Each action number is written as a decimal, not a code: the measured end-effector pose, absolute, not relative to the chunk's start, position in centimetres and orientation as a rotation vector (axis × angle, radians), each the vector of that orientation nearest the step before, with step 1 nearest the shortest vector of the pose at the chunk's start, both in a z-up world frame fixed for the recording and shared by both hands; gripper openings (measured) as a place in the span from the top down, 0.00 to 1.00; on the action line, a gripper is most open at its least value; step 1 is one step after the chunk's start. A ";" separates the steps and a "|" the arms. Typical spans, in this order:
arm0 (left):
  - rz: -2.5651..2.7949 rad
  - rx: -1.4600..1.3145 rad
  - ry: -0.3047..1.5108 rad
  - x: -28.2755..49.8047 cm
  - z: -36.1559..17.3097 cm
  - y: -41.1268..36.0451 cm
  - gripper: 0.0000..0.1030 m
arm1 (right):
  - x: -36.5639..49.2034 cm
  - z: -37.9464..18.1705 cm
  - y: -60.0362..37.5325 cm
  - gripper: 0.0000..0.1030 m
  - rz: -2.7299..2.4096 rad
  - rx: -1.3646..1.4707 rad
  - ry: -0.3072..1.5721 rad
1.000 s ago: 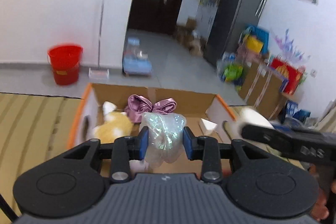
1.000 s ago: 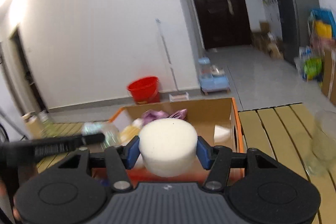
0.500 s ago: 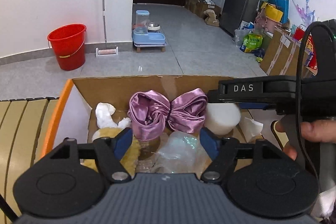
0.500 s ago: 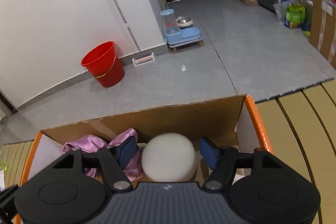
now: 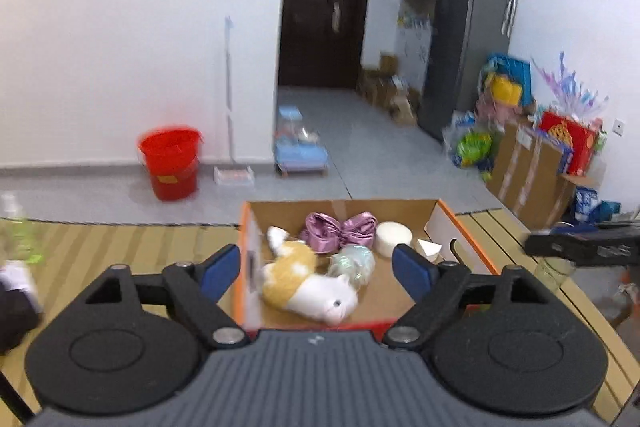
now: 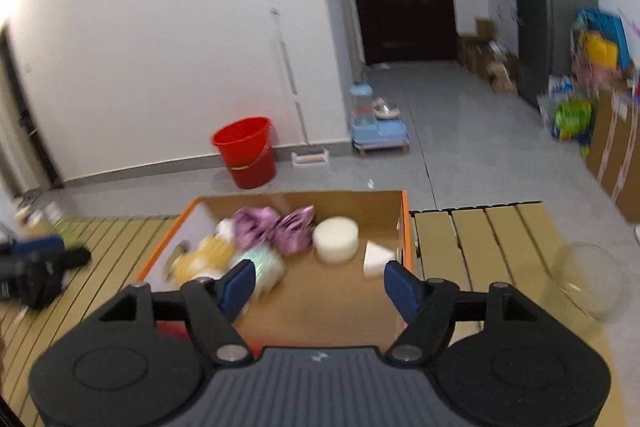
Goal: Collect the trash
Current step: 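Carry the bag and round sponge into the box and release both, then reach both tools to the lavender mesh cloth and pinch it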
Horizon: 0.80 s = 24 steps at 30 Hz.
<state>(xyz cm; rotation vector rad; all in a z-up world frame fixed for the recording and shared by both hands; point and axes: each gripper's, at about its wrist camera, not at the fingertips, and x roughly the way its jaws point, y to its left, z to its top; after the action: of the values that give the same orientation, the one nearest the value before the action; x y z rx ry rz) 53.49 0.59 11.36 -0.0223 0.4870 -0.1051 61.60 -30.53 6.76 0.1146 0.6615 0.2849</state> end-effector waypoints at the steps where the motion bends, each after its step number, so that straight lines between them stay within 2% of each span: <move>1: -0.079 -0.015 0.458 50.9 11.5 0.7 0.17 | 58.9 7.3 -31.0 0.28 0.299 0.113 0.639; 3: -0.065 -0.015 0.435 47.1 11.6 0.6 0.17 | 53.8 8.0 -31.4 0.21 0.338 0.125 0.596; 8: -0.080 -0.004 0.353 36.8 10.2 -0.2 0.07 | 42.5 8.1 -31.1 0.18 0.378 0.085 0.488; 14: -0.072 0.052 0.290 26.5 6.7 -1.3 0.06 | 30.0 4.7 -30.2 0.14 0.308 -0.037 0.346; 18: -0.115 -0.014 0.348 24.7 5.5 -1.9 0.06 | 25.8 2.8 -31.1 0.14 0.307 0.052 0.374; 24: -0.270 -0.072 0.364 28.3 4.0 -4.8 0.06 | 26.9 0.9 -33.0 0.14 0.230 0.093 0.426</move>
<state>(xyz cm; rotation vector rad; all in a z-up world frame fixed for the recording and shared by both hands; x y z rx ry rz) 28.35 -4.79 3.97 -0.0717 0.3640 -0.2704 26.91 -32.96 0.95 0.0934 0.4259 0.2299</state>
